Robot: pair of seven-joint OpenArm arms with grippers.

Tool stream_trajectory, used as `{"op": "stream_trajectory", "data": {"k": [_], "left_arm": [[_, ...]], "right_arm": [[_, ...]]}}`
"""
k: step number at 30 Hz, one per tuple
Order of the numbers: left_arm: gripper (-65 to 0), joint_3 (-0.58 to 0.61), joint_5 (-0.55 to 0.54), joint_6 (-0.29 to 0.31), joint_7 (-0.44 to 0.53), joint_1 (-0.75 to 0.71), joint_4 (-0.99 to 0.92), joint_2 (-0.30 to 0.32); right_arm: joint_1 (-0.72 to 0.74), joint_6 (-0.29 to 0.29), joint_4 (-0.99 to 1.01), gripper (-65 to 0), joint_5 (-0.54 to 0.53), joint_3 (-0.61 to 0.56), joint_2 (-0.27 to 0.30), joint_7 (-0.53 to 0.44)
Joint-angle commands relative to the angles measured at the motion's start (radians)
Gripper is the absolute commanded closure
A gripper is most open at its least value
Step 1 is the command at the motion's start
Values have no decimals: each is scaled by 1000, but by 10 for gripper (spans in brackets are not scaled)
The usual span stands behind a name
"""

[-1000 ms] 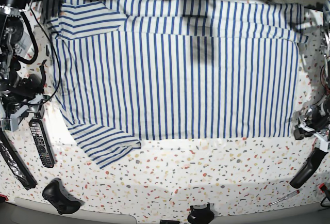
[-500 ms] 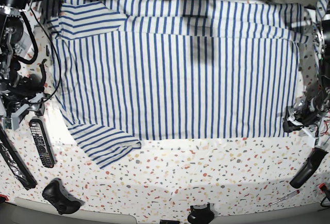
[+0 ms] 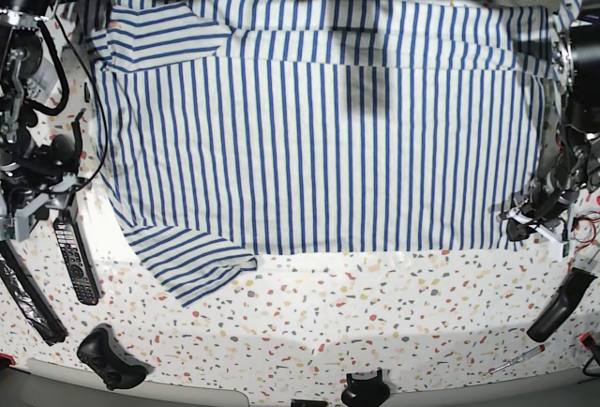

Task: Layout the t-shirt on the table in an organized manner, then fold the t-shirt properly
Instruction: 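Release the shoulders and move both grippers to the shirt's side edges, then grasp the shirt's side edges near the hem with both grippers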

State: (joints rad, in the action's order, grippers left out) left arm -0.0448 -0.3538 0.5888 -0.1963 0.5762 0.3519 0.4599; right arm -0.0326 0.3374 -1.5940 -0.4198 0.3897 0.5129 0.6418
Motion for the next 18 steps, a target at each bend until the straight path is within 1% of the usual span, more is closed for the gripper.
{"op": "stream_trajectory", "data": {"k": [1, 3, 5, 6, 9, 11, 13, 14, 16, 18], "left_arm": [[0, 1, 6, 10, 2, 23, 11, 12], [0, 1, 6, 10, 15, 22, 11, 11], [0, 1, 6, 10, 14, 23, 11, 11], [0, 1, 6, 10, 15, 23, 11, 11], [0, 1, 6, 10, 14, 23, 11, 11], [0, 1, 6, 10, 14, 23, 11, 11], [0, 1, 11, 10, 7, 23, 11, 11], [0, 1, 18, 10, 6, 23, 11, 11], [0, 1, 32, 10, 7, 23, 11, 11], [0, 1, 40, 10, 6, 23, 11, 11]], "right_arm": [[19, 2, -16, -291, -9, 10, 22, -45], [29, 4, -16, -291, -8, 10, 22, -50], [50, 4, -12, -291, 19, 9, 22, -48], [69, 4, -2, -291, 30, 8, 23, -47], [159, 4, 84, -291, 15, -26, 36, -35], [249, 4, 188, -291, 16, -85, 50, -6], [352, 12, 319, -291, 21, -169, 63, 32], [410, 34, 389, -291, 26, -215, 66, 55], [526, 78, 526, -291, 21, -299, 63, 131], [627, 102, 647, -291, 12, -374, 52, 195]]}}
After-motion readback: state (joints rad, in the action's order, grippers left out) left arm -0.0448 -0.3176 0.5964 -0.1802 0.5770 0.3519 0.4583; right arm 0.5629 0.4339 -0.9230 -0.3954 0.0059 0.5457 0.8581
